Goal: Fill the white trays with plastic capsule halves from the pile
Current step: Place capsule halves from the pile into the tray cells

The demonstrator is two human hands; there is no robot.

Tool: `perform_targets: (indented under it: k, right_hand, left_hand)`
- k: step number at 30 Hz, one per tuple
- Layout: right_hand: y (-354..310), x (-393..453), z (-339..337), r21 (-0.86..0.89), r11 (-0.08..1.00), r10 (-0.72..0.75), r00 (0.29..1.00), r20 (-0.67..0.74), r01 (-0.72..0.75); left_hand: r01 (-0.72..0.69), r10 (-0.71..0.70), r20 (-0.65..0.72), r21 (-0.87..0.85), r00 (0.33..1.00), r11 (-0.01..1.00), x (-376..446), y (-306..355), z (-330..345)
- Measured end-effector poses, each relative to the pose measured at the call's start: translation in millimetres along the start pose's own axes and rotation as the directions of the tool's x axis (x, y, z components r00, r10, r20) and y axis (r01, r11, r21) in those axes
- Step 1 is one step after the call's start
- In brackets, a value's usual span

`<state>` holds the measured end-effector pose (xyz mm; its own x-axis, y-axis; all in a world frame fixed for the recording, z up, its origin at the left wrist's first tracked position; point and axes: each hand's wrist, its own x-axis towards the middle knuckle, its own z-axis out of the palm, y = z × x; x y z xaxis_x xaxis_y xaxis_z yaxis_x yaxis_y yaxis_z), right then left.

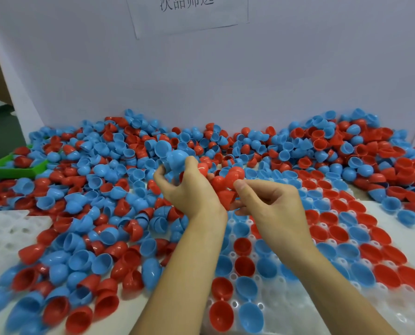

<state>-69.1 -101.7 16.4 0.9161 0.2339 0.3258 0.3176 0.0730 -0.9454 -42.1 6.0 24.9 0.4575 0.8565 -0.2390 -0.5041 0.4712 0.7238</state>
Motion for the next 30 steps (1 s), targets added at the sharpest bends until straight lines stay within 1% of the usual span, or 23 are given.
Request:
perform_targets:
  k: [2, 4, 6, 11, 13, 18, 21, 28, 30]
  right_hand:
    - [-1, -1, -2, -0.044, 0.999, -0.006, 0.996, 0.087, 0.010]
    - [-2, -1, -3, -0.128, 0.991, -0.021, 0.991, 0.134, 0.038]
    - [-2, -1, -3, -0.224, 0.973, -0.036, 0.991, 0.125, 0.064]
    - [-5, -1, -9, -0.354, 0.934, -0.040, 0.998, 0.049, 0.054]
    - [-10, -2, -17, -0.440, 0.897, -0.004, 0.997, 0.076, 0.037]
    - [-27, -7, -42, -0.639, 0.766, 0.123, 0.960, 0.253, 0.070]
    - [-36, -19, -49, -0.693, 0.715, 0.192, 0.926, 0.326, 0.095]
    - [-39, -46, -59, -0.792, 0.601, 0.357, 0.849, 0.389, 0.109]
    - [-38, -48, -57, -0.805, 0.582, 0.409, 0.816, 0.409, 0.112]
  left_hand:
    - [0.026, -0.026, -0.018, -0.019, 0.999, 0.999, 3, 1, 0]
    - [0.050, -0.050, -0.014, -0.020, 0.999, 0.999, 5, 0, -1]
    - [0.078, -0.078, 0.006, -0.001, 0.997, 0.997, 3, -2, -2]
    - [0.127, -0.130, 0.045, 0.060, 0.991, 0.990, -3, -3, -6]
    - [0.140, -0.142, 0.045, 0.059, 0.989, 0.988, 0, 0, -9]
    - [0.136, -0.138, 0.031, 0.061, 0.990, 0.989, 5, 5, -12]
    - [0.148, -0.152, 0.047, 0.079, 0.987, 0.986, 4, 6, -12]
    - [0.175, -0.180, 0.067, 0.079, 0.981, 0.981, 4, 6, -12]
    - [0.180, -0.187, 0.074, 0.083, 0.980, 0.980, 4, 5, -12]
